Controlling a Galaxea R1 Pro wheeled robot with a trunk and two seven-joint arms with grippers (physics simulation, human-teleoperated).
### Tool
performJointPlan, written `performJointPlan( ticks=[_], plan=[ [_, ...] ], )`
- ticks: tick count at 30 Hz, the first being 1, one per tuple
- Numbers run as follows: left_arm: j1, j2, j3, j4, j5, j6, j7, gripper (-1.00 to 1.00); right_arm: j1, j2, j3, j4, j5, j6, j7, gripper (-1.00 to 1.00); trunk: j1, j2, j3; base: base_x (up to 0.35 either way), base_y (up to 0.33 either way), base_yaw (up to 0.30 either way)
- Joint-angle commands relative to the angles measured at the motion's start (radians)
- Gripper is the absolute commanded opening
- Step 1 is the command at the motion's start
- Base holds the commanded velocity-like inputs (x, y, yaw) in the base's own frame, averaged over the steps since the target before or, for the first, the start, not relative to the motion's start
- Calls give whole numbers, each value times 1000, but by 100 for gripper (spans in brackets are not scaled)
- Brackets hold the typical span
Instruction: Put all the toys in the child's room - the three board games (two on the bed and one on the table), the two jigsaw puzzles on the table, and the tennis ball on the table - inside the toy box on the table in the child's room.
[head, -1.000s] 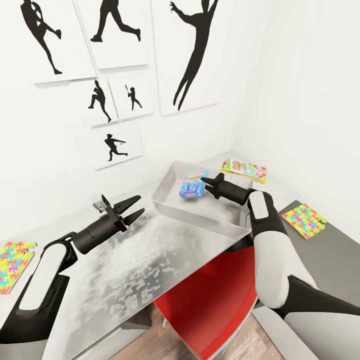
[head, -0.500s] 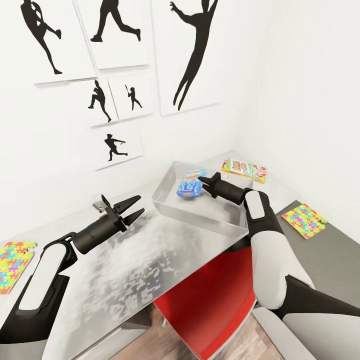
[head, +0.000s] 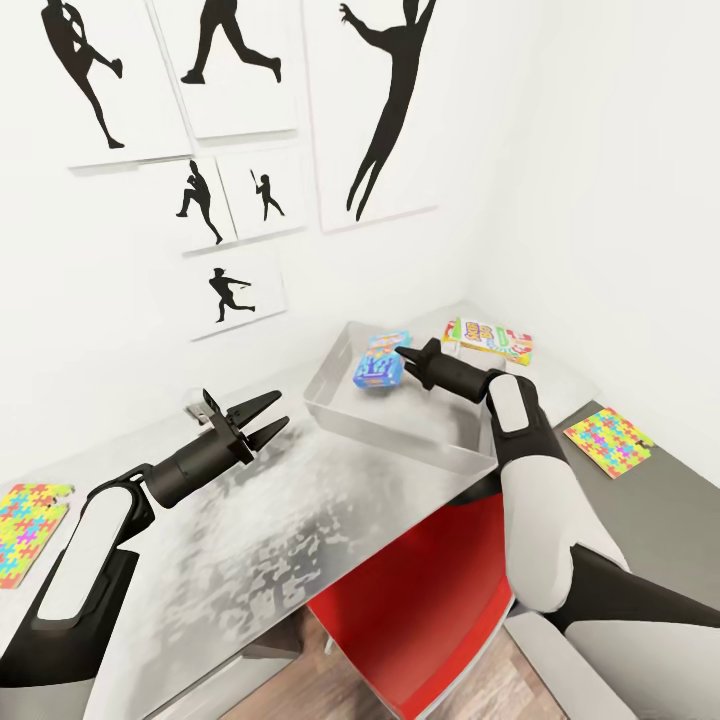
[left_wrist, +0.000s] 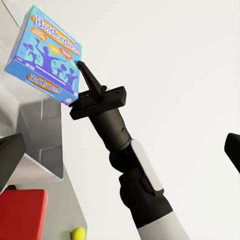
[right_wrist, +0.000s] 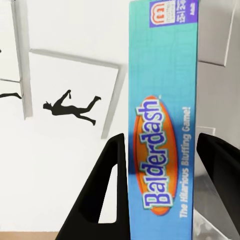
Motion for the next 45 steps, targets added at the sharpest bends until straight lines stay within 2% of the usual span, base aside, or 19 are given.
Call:
performJointPlan(
  ticks=[1, 23, 45],
  plan=[
    [-1, 0, 1, 0, -2, 5, -4, 100, -4, 1, -6, 0, 4, 5, 5, -100, 1, -2, -2, 0, 0, 0],
    [-1, 2, 1, -1, -2, 4, -4, 100, -15, 1, -5, 6, 3, -3, 4, -100, 1, -2, -3, 0, 0, 0],
    [0, 3, 2, -3, -2, 5, -6, 100, -16, 1, -1, 35, 3, -3, 5, -100, 1, -2, -33, 0, 0, 0]
  ],
)
